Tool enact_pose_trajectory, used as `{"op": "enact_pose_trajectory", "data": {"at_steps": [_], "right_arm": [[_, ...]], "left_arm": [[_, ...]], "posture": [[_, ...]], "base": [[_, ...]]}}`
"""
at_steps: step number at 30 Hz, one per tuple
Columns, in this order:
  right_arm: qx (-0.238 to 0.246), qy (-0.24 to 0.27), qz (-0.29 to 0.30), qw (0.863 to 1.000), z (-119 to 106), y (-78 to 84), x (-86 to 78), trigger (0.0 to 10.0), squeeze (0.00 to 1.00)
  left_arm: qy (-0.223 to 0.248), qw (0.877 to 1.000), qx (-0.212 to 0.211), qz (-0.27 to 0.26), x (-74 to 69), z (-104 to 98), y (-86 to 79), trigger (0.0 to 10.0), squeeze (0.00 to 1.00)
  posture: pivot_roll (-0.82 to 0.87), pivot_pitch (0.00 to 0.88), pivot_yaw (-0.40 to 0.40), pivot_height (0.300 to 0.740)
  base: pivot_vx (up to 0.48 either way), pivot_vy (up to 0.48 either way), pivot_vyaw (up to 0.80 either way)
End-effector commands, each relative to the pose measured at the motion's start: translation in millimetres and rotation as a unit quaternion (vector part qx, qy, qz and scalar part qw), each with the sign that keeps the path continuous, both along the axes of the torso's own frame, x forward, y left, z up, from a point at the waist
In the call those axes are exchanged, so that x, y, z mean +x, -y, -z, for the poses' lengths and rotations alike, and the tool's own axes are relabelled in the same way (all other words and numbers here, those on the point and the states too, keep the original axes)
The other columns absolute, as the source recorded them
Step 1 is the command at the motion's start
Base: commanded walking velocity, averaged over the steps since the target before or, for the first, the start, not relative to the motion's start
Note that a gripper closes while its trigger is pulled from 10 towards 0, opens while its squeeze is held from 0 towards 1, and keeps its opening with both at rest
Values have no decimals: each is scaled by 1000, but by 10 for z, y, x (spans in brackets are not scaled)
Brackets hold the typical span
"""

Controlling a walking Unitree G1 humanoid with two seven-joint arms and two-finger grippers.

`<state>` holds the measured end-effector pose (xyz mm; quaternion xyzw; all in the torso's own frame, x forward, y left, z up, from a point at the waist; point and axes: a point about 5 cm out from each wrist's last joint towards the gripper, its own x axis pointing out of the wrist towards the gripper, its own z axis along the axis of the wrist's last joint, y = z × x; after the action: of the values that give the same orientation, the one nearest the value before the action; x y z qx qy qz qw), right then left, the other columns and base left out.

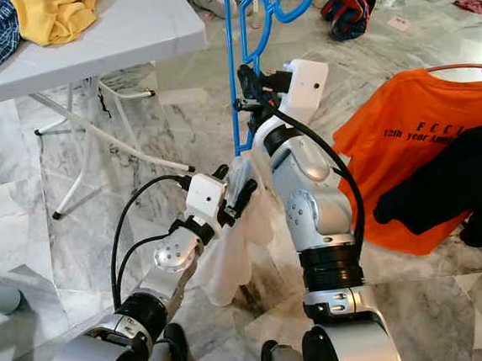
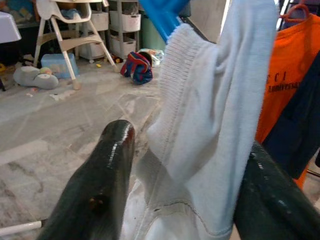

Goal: Hang hanger

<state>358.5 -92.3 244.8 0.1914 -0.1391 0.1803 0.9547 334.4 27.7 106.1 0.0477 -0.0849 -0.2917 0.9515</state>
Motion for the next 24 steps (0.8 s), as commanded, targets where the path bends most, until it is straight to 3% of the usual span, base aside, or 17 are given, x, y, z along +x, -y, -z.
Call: {"op": "enact_pose_trajectory", "data": {"at_steps": [1, 12, 19, 24], "right_arm": [[1, 19, -6, 1000, -85, -24, -7, 10000, 0], [-6, 16, 14, 1000, -9, 53, -15, 10000, 0], [-5, 24, 35, 999, 8, 104, -13, 10000, 0], [-6, 34, 62, 998, 27, 66, 6, 10000, 0]], "left_arm": [[2, 1000, -6, 1, 11, -27, 10, 0, 0], [27, 998, -38, 29, -39, -87, -11, 0, 0], [4, 997, -60, 53, -36, -103, 31, 0, 0], [-22, 992, -89, 84, -11, -175, 151, 0, 0]], "posture": [[-27, 233, -63, 740], [-4, 236, -49, 740], [10, 235, -34, 740], [13, 220, -32, 740]], "base": [[0, 0, 0], [0, 0, 0], [0, 0, 0], [0, 0, 0]]}}
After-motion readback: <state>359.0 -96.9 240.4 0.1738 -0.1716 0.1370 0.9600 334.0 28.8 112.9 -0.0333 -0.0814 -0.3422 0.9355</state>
